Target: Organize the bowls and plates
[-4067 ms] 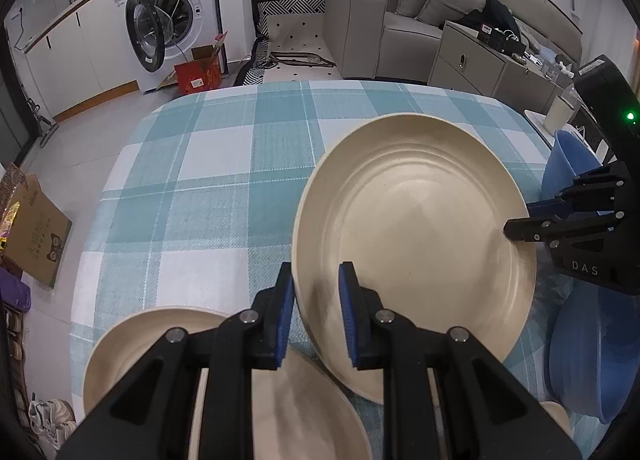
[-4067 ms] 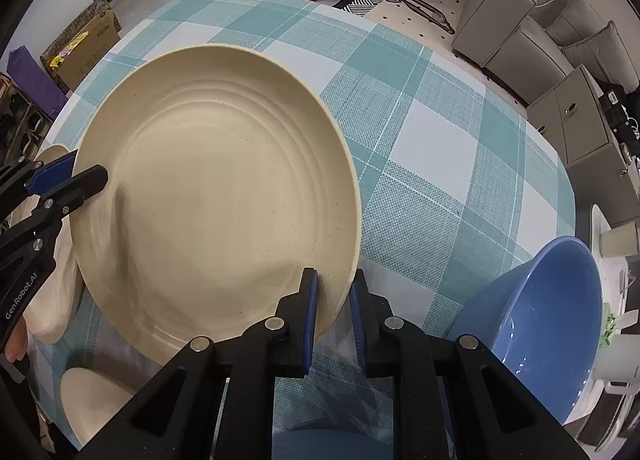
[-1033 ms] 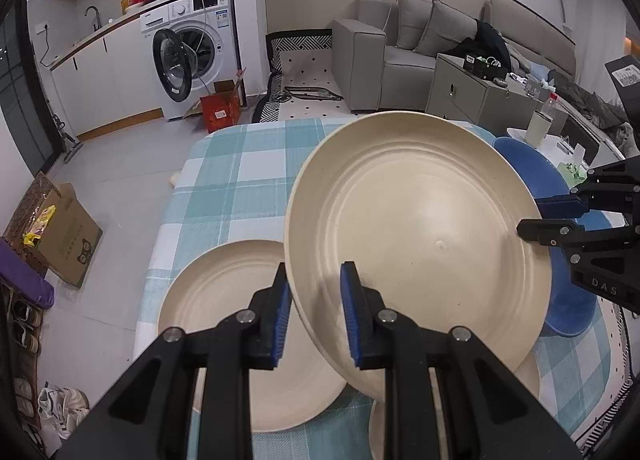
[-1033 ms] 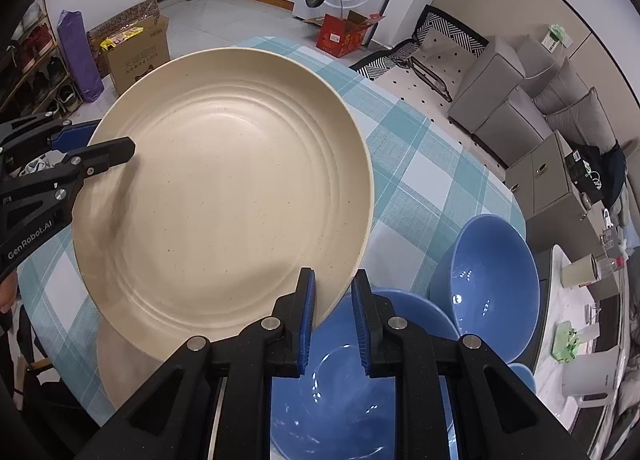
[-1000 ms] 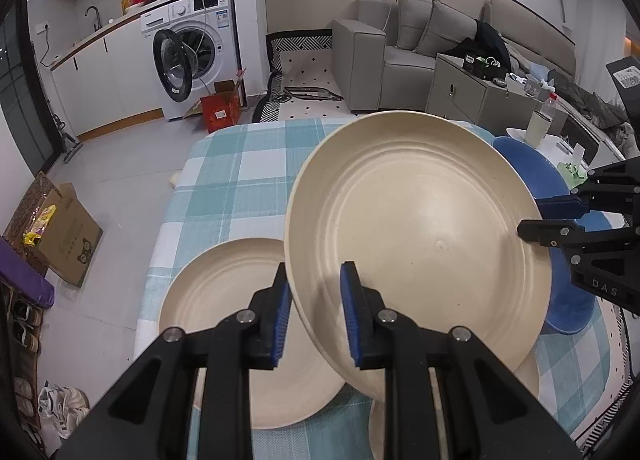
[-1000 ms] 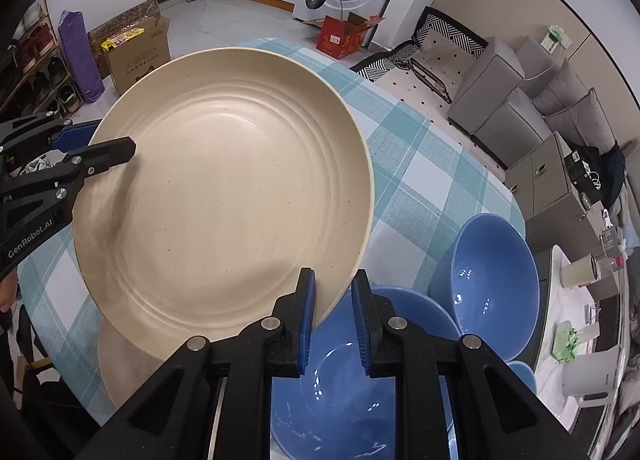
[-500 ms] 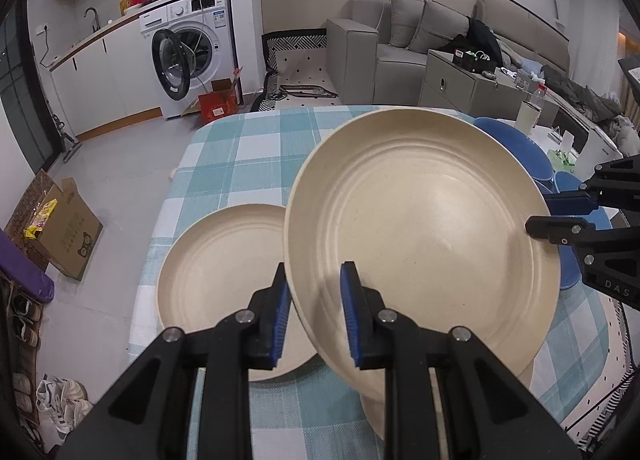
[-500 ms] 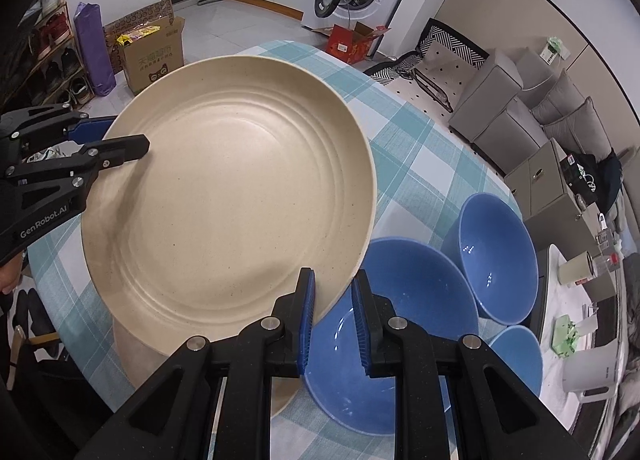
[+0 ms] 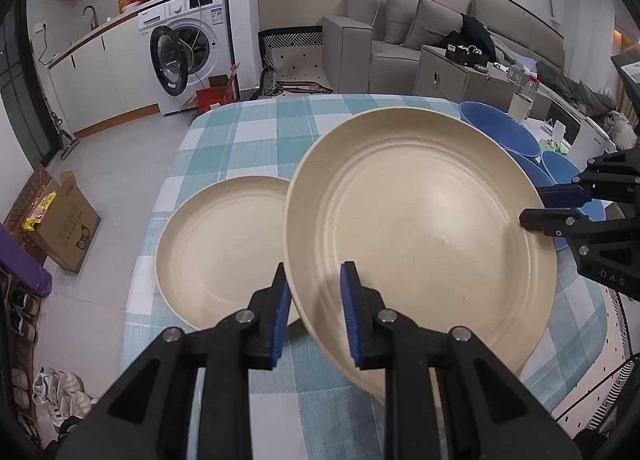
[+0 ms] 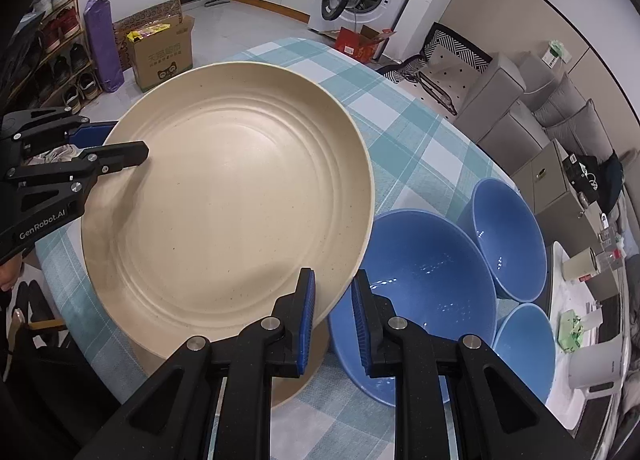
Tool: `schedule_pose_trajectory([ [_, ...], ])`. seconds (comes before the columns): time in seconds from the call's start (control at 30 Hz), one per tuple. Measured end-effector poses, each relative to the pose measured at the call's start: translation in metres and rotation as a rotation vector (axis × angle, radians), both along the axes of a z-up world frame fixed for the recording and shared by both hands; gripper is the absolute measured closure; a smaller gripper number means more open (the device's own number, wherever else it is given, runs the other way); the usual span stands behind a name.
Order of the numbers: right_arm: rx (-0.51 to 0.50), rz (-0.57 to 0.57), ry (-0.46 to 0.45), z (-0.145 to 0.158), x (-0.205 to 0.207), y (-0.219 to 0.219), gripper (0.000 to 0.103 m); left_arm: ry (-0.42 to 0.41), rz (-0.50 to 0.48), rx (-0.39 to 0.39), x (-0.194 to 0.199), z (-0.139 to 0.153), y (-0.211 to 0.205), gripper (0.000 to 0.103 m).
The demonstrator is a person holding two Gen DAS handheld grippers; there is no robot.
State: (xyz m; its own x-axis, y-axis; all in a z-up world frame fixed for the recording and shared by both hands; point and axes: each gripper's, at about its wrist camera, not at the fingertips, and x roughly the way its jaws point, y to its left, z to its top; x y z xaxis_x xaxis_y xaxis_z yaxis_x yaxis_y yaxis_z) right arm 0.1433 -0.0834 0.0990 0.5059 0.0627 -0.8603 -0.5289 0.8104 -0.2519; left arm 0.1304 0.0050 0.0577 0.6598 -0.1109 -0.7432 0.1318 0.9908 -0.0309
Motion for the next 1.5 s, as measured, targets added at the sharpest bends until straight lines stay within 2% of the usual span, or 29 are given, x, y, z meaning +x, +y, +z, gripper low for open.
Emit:
schedule_pose_trajectory([
  [0.4,0.055,0.013,-0.002,-0.005,-0.023,0.004,0.084,-0.001,0.004,-0.009,-0.019,-0.008,0.007,0.081],
  [0.87,0.080,0.004,0.019,-0.030,-0.050,-0.001,0.084,0.024,-0.015,-0.004,-0.032,-0.025,0.003,0.081],
  [1.5,0.058,-0.026,0.093,-0.063,-0.047,-0.012,0.084,0.082,-0.050,-0.001,-0.025,-0.045,-0.013,0.081],
])
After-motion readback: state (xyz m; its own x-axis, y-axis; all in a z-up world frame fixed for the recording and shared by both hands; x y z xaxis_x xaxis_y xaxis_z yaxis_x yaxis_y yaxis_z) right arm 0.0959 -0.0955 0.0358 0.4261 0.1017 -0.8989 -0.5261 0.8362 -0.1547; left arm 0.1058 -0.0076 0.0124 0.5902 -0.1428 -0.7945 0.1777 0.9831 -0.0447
